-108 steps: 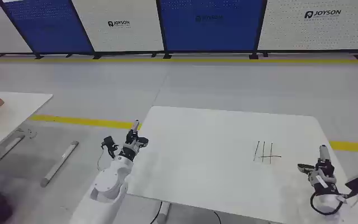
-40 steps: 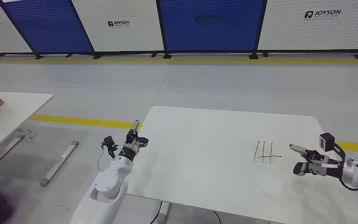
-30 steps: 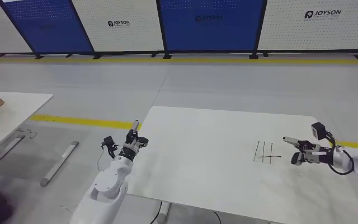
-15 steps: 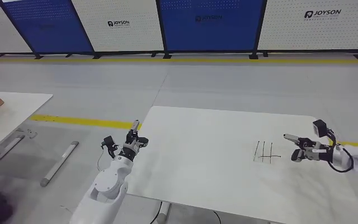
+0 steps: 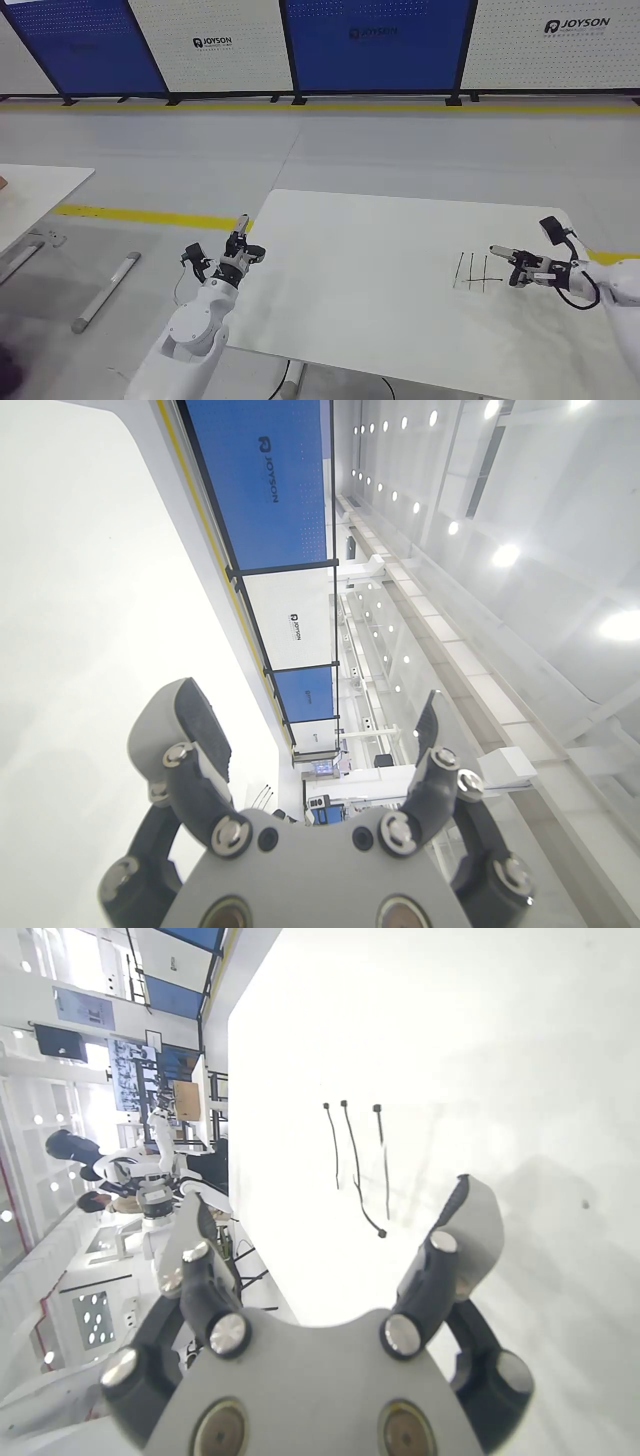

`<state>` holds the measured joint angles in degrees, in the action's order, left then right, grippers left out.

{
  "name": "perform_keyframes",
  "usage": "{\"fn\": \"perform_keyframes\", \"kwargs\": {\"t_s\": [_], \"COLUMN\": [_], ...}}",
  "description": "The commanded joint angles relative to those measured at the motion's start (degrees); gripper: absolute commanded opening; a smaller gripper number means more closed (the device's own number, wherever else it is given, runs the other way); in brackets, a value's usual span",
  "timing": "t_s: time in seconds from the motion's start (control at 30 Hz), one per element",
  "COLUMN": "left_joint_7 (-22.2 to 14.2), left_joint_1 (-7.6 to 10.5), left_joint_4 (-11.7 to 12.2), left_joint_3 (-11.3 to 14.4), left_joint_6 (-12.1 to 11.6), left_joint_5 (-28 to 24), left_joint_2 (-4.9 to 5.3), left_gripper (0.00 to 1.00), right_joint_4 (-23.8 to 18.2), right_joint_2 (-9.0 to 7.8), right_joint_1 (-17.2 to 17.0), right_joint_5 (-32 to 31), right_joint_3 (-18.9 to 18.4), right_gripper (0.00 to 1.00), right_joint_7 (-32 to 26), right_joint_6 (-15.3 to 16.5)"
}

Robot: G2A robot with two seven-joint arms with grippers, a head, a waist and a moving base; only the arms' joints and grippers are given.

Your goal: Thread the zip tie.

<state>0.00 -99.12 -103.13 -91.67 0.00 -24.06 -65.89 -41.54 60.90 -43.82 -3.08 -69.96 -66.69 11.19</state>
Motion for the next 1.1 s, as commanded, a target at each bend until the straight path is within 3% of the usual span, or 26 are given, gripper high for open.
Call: {"fn": "perform_keyframes", "kwargs": {"t_s": [0.0,0.37,0.73,0.77,0.83,0.87,1.07], "left_joint_7": [0.00,0.00,0.00,0.00,0.00,0.00,0.00], "left_joint_1": [0.00,0.00,0.00,0.00,0.00,0.00,0.00], "left_joint_4": [0.00,0.00,0.00,0.00,0.00,0.00,0.00], "left_joint_3": [0.00,0.00,0.00,0.00,0.00,0.00,0.00], "left_joint_6": [0.00,0.00,0.00,0.00,0.00,0.00,0.00], "left_joint_5": [0.00,0.00,0.00,0.00,0.00,0.00,0.00], "left_joint_2": [0.00,0.00,0.00,0.00,0.00,0.00,0.00], "left_gripper": [1.00,1.00,1.00,1.00,1.00,1.00,1.00], "right_joint_4": [-0.13,-1.65,-1.59,-1.46,-1.45,-1.30,0.11], "right_joint_2": [0.00,0.04,-0.89,-0.97,-1.11,-1.15,-1.11], "right_joint_1": [-0.08,-1.47,-2.57,-2.62,-2.74,-2.78,-2.14], "right_joint_5": [0.02,-1.12,0.55,0.65,0.72,0.83,1.51], "right_joint_3": [-0.03,0.91,-0.07,-0.19,-0.27,-0.32,0.32], "right_gripper": [1.00,1.00,1.00,0.73,0.62,0.49,0.41], "right_joint_7": [0.13,1.33,-2.49,-2.57,-2.58,-2.53,-3.52], "right_joint_6": [-0.07,0.57,4.22,4.43,4.71,4.78,4.84]}}
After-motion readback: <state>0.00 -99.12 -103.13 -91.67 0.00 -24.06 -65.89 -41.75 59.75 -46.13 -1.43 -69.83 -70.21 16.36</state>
